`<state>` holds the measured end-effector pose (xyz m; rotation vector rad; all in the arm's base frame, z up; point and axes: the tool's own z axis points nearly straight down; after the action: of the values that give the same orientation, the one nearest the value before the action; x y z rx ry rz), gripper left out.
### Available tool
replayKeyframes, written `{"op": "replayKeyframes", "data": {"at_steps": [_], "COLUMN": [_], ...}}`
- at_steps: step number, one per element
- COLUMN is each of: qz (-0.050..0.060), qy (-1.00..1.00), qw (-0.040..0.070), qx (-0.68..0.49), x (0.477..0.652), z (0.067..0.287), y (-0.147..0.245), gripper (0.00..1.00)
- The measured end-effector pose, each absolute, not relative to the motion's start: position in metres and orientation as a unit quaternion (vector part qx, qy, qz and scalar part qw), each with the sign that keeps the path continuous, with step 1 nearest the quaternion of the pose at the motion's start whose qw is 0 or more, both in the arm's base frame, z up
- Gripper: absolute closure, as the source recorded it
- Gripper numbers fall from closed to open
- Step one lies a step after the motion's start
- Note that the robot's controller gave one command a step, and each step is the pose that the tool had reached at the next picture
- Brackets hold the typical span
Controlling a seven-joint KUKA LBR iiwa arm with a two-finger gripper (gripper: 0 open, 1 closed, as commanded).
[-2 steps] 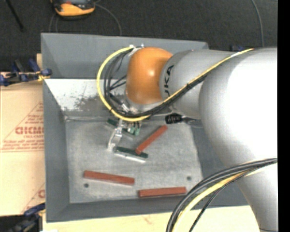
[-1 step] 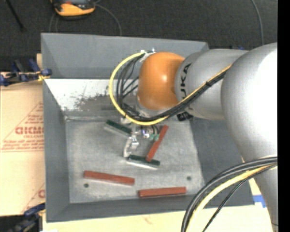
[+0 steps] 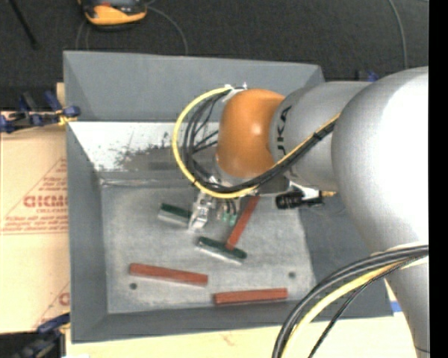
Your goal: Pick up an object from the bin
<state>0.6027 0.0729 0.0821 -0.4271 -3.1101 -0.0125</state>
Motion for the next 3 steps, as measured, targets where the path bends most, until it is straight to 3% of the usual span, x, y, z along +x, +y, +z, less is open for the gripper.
{"op": "replayKeyframes", "data": {"at_steps": [2,3], "qz": [-0.003,-0.001], "qy": [-0.991,-0.991], "qw": [0.001,0.0], "qx": [-0.136,-0.136], "x": [0.601,0.599], "z": [0.085,0.101], "y": [0.073,0.071], "gripper": [1.0,1.0]}}
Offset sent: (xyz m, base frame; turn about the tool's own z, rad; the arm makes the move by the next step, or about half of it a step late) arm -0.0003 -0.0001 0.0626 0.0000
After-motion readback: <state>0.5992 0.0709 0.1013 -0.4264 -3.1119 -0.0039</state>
